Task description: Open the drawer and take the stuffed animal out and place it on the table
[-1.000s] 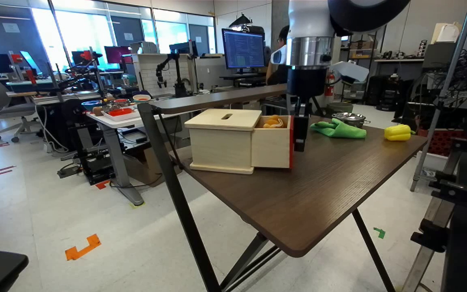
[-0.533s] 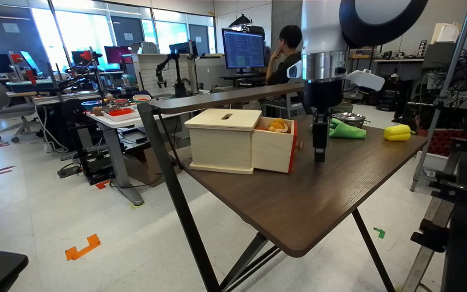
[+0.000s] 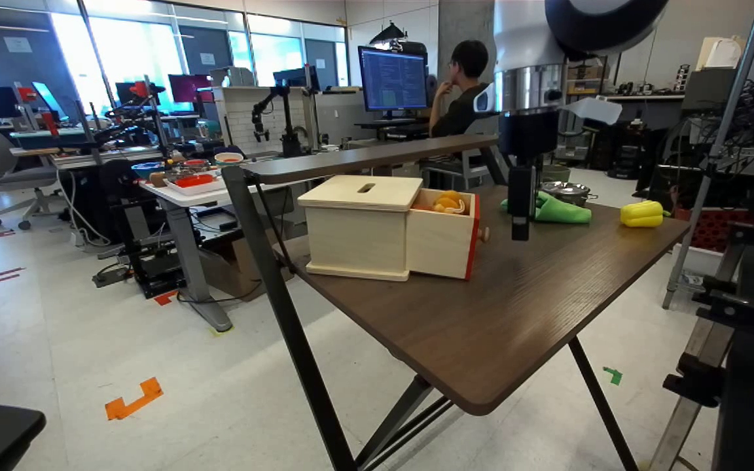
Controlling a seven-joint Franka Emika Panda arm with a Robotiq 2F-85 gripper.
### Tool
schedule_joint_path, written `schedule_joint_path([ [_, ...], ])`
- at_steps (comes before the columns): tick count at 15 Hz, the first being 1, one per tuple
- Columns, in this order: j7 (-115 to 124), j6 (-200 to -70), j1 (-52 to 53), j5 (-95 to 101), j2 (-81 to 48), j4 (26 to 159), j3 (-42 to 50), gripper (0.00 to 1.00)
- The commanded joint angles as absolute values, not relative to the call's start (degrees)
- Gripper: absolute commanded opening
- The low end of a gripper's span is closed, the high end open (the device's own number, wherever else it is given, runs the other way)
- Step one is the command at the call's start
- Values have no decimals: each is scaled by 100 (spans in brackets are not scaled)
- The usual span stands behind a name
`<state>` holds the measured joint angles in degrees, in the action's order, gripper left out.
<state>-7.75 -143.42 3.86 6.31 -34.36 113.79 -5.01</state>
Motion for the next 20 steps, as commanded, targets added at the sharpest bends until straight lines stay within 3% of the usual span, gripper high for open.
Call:
schedule_joint_path([
  [1,-660,-14049,399,437,-2865,11471,-579,100],
  [17,40,-14374,902,454,-2987,10942,-540,100],
  [18,40,-14396,896,447,-3041,10896,-538,89],
  [19,50,-14396,897,443,-3089,10852,-533,72],
  [20,46,-14386,893,432,-3148,10798,-534,65],
])
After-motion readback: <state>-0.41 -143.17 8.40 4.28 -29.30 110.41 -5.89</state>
